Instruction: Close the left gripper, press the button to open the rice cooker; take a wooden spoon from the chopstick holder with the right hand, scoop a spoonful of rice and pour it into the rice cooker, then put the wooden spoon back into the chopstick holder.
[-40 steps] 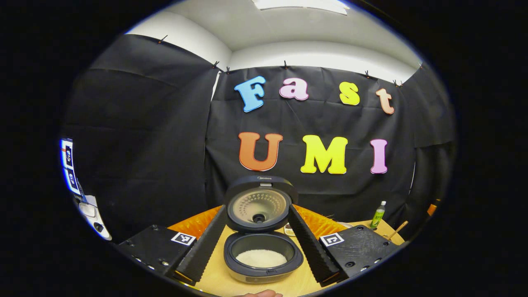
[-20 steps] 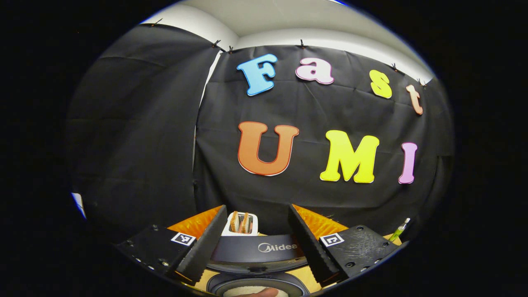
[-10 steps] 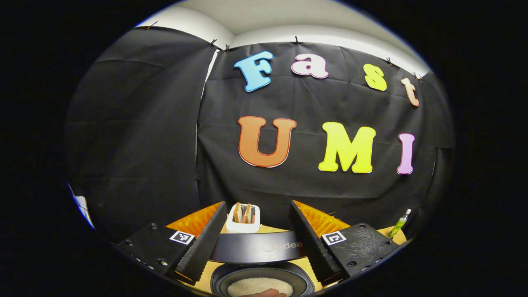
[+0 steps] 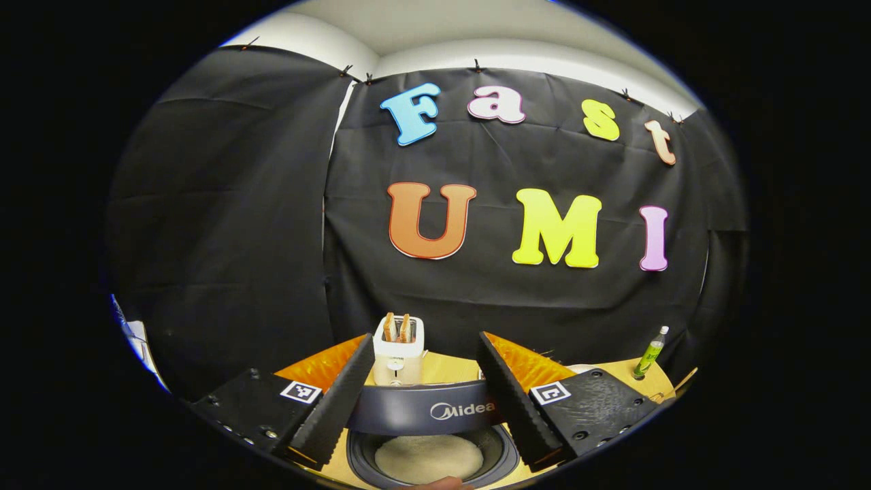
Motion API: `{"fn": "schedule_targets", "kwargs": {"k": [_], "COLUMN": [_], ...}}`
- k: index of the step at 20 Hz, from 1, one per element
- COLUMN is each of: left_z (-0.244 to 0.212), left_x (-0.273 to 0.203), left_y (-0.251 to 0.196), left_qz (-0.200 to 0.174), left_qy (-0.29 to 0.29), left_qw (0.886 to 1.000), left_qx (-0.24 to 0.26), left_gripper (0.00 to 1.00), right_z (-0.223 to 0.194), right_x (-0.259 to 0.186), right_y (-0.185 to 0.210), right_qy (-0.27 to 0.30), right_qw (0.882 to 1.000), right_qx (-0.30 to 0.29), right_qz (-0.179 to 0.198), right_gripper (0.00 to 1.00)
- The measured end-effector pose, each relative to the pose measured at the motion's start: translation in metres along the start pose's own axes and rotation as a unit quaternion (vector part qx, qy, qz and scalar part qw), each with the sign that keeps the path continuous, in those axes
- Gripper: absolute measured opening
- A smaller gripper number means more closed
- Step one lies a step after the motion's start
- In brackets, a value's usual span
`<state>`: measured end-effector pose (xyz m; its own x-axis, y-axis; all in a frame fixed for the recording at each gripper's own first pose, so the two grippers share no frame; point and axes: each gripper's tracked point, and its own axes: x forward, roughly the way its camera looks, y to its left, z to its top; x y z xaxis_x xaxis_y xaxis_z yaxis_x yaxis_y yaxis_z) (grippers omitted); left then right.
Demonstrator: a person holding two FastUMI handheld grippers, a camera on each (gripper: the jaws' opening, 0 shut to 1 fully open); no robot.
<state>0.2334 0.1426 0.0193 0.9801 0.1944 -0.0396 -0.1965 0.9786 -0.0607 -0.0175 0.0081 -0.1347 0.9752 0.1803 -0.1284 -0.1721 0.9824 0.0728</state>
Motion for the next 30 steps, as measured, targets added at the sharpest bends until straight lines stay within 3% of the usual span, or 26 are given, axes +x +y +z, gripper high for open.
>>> {"fn": "schedule_targets", "kwargs": {"k": [1, 7, 8, 9, 10, 12, 13, 17, 18, 19, 21, 22, 26, 27, 28, 29, 30], "left_z": [-0.004, -0.043, -0.049, -0.057, -0.065, -0.077, -0.082, -0.127, -0.138, -0.14, -0.145, -0.148, -0.173, -0.165, -0.168, -0.164, -0.168], "left_x": [-0.005, -0.025, -0.028, -0.03, -0.032, -0.036, -0.038, -0.041, -0.042, -0.045, -0.047, -0.047, -0.051, -0.051, -0.052, -0.052, -0.051], "left_y": [-0.002, -0.009, -0.01, -0.012, -0.013, -0.011, -0.01, -0.009, -0.01, -0.009, -0.008, -0.009, -0.01, -0.01, -0.01, -0.009, -0.01], "left_qz": [0.001, 0.005, 0.006, 0.004, 0.004, 0.007, 0.008, 0.025, 0.026, 0.025, 0.026, 0.028, 0.035, 0.035, 0.035, 0.035, 0.036], "left_qy": [-0.002, 0.012, 0.017, 0.024, 0.028, 0.036, 0.034, 0.06, 0.066, 0.056, 0.047, 0.046, 0.059, 0.035, 0.036, 0.018, 0.013], "left_qw": [1.0, 1.0, 1.0, 1.0, 1.0, 0.999, 0.999, 0.998, 0.997, 0.998, 0.998, 0.998, 0.997, 0.998, 0.998, 0.999, 0.999], "left_qx": [0.005, 0.013, 0.013, 0.014, 0.013, 0.014, 0.014, 0.011, 0.014, 0.02, 0.02, 0.021, 0.033, 0.037, 0.032, 0.032, 0.034], "left_gripper": [0.96, 0.96, 0.96, 0.96, 0.96, 1.0, 0.95, 0.95, 0.95, 0.96, 0.96, 0.96, 1.0, 0.87, 0.87, 0.97, 0.97], "right_z": [-0.004, 0.009, 0.012, 0.016, 0.019, 0.024, 0.025, 0.034, 0.037, 0.039, 0.043, 0.044, 0.04, 0.039, 0.038, 0.039, 0.039], "right_x": [-0.004, -0.032, -0.035, -0.04, -0.045, -0.055, -0.058, -0.07, -0.074, -0.077, -0.083, -0.084, -0.083, -0.083, -0.081, -0.081, -0.08], "right_y": [0.004, 0.017, 0.021, 0.027, 0.032, 0.042, 0.044, 0.065, 0.072, 0.077, 0.086, 0.089, 0.101, 0.103, 0.107, 0.111, 0.115], "right_qy": [0.003, -0.011, -0.012, -0.015, -0.018, -0.027, -0.029, -0.034, -0.037, -0.041, -0.048, -0.049, -0.044, -0.042, -0.04, -0.04, -0.039], "right_qw": [1.0, 0.999, 0.999, 0.999, 0.999, 0.999, 0.998, 0.998, 0.998, 0.997, 0.996, 0.996, 0.996, 0.996, 0.996, 0.996, 0.996], "right_qx": [-0.007, -0.033, -0.033, -0.032, -0.034, -0.044, -0.048, -0.049, -0.053, -0.058, -0.066, -0.068, -0.07, -0.07, -0.071, -0.07, -0.069], "right_qz": [0.004, 0.0, 0.0, 0.003, 0.006, 0.011, 0.011, 0.013, 0.017, 0.02, 0.024, 0.025, 0.029, 0.03, 0.033, 0.036, 0.037], "right_gripper": [0.95, 0.95, 0.91, 0.95, 0.91, 0.95, 0.91, 1.0, 0.91, 0.9, 0.95, 0.9, 0.95, 0.91, 0.95, 0.95, 0.95]}}
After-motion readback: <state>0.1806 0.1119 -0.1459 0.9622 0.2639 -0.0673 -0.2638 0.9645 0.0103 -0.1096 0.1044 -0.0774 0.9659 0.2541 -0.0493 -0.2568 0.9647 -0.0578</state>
